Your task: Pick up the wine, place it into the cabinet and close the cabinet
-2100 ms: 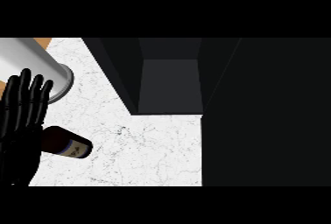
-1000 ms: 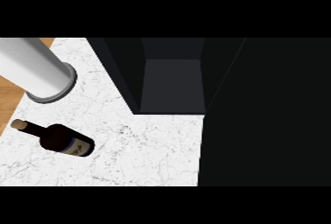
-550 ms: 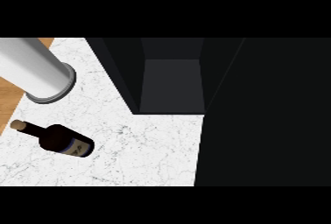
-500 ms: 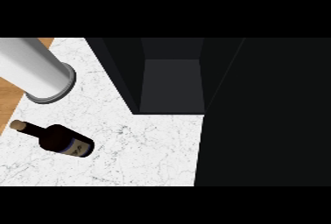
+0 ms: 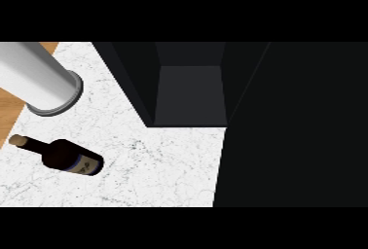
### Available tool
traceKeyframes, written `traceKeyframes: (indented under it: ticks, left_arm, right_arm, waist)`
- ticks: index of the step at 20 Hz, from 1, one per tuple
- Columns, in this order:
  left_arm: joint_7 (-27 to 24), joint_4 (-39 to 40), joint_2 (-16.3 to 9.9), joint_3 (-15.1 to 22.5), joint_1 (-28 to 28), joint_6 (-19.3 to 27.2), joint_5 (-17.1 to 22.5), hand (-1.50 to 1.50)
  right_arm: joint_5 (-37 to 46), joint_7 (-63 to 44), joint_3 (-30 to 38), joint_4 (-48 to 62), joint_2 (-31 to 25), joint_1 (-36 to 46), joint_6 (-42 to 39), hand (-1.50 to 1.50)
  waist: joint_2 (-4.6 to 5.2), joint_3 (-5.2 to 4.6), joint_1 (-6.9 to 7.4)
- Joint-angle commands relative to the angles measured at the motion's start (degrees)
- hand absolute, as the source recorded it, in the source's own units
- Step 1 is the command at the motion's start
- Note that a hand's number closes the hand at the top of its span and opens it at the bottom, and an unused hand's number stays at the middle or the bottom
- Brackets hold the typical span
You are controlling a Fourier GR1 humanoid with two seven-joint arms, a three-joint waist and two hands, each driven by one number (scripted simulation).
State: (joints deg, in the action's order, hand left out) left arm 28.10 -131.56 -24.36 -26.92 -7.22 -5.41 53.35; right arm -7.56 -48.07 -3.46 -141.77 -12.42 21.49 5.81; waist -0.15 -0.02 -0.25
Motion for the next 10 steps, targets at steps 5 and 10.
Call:
traceKeyframes:
  ticks: [5, 10]
  left_arm:
    - [-5.21, 5.15, 4.86, 3.11, 1.49, -2.19, -9.88, -1.5]
    - [-4.93, 7.82, 6.1, 6.43, 4.96, 0.76, -15.42, -1.5]
  right_arm:
    - [-2.42, -8.68, 0.91, -9.98, -0.42, 2.33, 2.29, -1.5]
    - [-5.29, -10.36, 4.84, -6.9, -2.3, 7.22, 1.96, -1.5]
  waist:
    - [-0.02, -0.01, -0.33]
    - [0.05, 0.03, -0.3]
